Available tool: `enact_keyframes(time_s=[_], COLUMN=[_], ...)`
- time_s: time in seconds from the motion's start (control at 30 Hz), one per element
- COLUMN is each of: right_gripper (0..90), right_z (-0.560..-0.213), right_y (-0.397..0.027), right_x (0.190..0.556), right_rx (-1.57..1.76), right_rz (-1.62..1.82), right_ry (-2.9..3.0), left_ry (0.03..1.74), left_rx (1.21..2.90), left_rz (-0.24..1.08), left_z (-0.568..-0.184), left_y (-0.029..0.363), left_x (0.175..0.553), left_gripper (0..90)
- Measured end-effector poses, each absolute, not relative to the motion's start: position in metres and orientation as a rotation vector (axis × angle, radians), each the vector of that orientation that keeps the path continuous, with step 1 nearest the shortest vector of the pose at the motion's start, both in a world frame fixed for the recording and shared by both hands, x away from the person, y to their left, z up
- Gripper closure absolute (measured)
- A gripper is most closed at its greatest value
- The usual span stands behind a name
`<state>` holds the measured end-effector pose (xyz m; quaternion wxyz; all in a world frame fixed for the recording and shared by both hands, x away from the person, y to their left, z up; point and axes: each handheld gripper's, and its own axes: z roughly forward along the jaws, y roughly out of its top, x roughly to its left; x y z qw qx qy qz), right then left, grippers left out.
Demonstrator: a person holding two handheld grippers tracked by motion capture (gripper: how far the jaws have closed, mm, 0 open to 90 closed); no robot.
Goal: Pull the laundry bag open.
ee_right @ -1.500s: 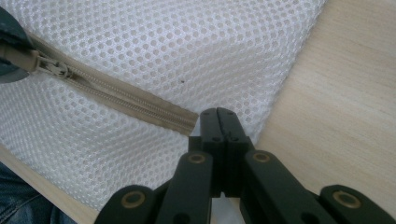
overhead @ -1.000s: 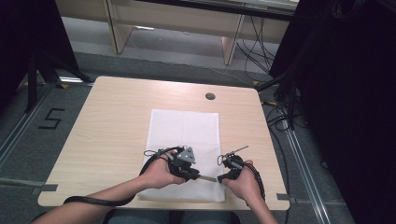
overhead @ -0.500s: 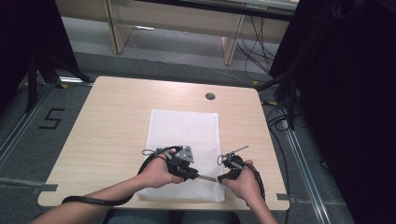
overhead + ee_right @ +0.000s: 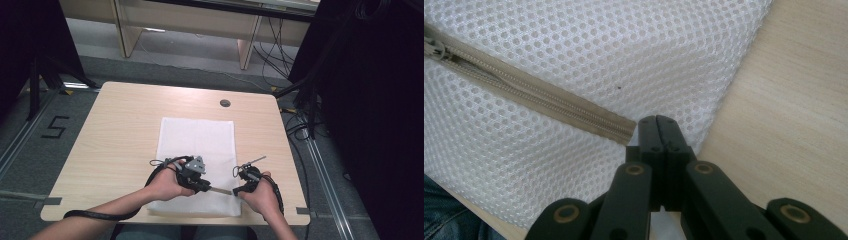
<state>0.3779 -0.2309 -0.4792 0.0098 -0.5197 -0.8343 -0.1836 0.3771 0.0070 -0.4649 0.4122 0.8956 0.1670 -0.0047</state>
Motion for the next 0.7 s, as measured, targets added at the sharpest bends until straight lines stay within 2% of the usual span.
enact_keyframes(time_s=[0.7], right_gripper=[90.0], right_z=[-0.4791], right_y=[-0.2308], right_x=[0.3781], right_rx=[-1.620], right_rz=[-0.571], right_ry=[-2.606], left_ry=[0.418], left_rx=[2.259], left_rz=[-0.019], left_z=[-0.4633], left_y=[0.0155], left_x=[0.3770], left_gripper=[81.9])
